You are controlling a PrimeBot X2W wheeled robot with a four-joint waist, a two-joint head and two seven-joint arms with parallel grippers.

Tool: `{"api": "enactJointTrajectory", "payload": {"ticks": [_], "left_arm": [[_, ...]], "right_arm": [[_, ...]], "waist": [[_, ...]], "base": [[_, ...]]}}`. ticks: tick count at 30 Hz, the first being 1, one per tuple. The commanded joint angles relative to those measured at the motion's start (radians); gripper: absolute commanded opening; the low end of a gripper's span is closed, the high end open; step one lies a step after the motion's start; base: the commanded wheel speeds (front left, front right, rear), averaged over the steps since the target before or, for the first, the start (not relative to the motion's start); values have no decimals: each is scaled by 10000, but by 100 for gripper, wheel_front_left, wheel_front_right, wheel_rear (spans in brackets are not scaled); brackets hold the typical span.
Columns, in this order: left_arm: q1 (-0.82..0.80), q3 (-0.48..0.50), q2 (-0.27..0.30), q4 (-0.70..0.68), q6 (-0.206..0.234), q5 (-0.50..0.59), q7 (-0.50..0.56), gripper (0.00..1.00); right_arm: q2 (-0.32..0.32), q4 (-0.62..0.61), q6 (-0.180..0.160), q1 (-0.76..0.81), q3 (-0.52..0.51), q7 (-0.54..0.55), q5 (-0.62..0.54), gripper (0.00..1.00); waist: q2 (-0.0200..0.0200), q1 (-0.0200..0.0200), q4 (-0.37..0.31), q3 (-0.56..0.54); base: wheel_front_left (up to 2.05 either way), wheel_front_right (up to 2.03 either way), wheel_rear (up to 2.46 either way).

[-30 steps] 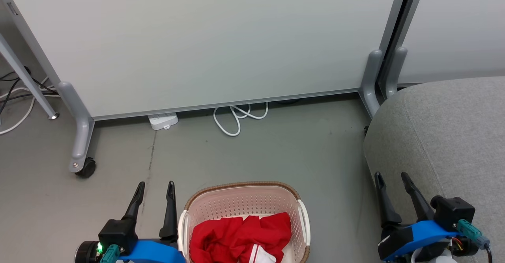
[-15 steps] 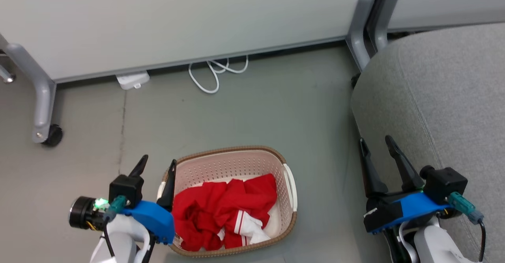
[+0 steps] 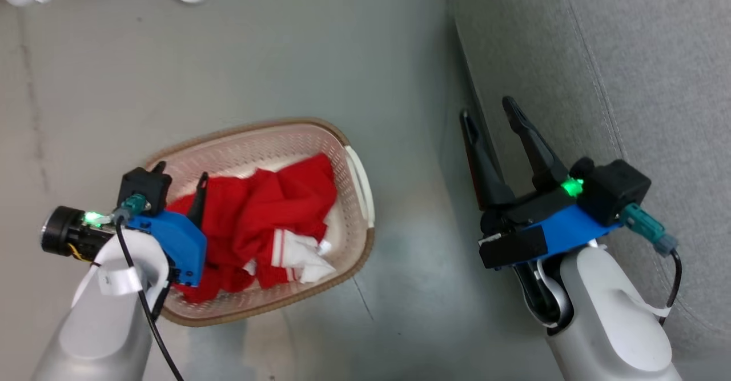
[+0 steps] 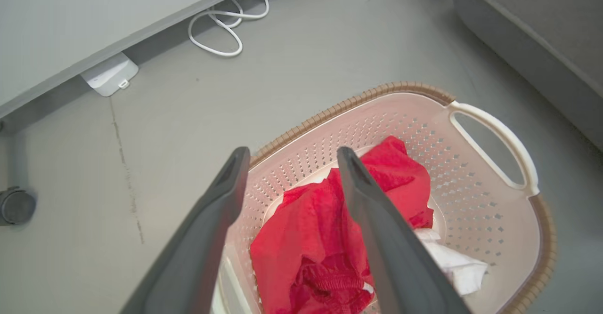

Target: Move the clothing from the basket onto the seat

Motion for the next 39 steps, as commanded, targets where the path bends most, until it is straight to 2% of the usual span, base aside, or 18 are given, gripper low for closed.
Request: {"api": "enactJointTrajectory", "payload": {"ticks": [1,4,11,16,27,31,35,37,38,39], "left_arm": [[-373,-247,322,156,-20,66,302,100],[-683,-380,711,441,-20,146,779,100],[-1232,-500,1237,787,214,367,1925,100],[-1494,-473,1558,890,726,565,2705,100],[-1661,-545,1864,624,1423,743,3966,100],[-1465,-464,2044,653,1657,621,4902,100],[-1404,-406,2106,720,1746,544,5228,100],[-1374,-426,2138,654,1761,505,5368,41],[-1364,-445,2161,581,1768,501,5369,0],[-1340,-467,2172,537,1775,497,5402,0]], "right_arm": [[-8,-188,4,-370,172,-58,277,100],[-3,-382,4,-535,397,-61,616,100],[-3,-696,4,-795,773,-62,1111,100],[-5,-819,4,-957,910,-62,1391,100],[-6,-929,4,-1116,1075,-61,1815,100],[-6,-988,5,-1212,1177,-62,1978,100],[-6,-1020,5,-1237,1227,-62,2052,100],[-6,-1022,5,-1245,1249,-60,2068,100],[-6,-1021,5,-1251,1258,-60,2068,100],[-6,-1021,5,-1254,1264,-62,2083,100]], "waist": [[0,-3,-1103,1325],[0,-3,-1353,1753],[0,-3,-1780,2562],[0,-3,-1988,2930],[0,-3,-2263,3346],[0,-3,-2434,3494],[0,-3,-2513,3556],[0,-3,-2542,3580],[0,-3,-2552,3589],[0,-3,-2560,3598]], "base": [[0,0,0],[0,0,0],[0,0,0],[0,0,0],[0,0,0],[0,0,0],[0,0,0],[0,0,0],[0,0,0],[0,0,0]]}}
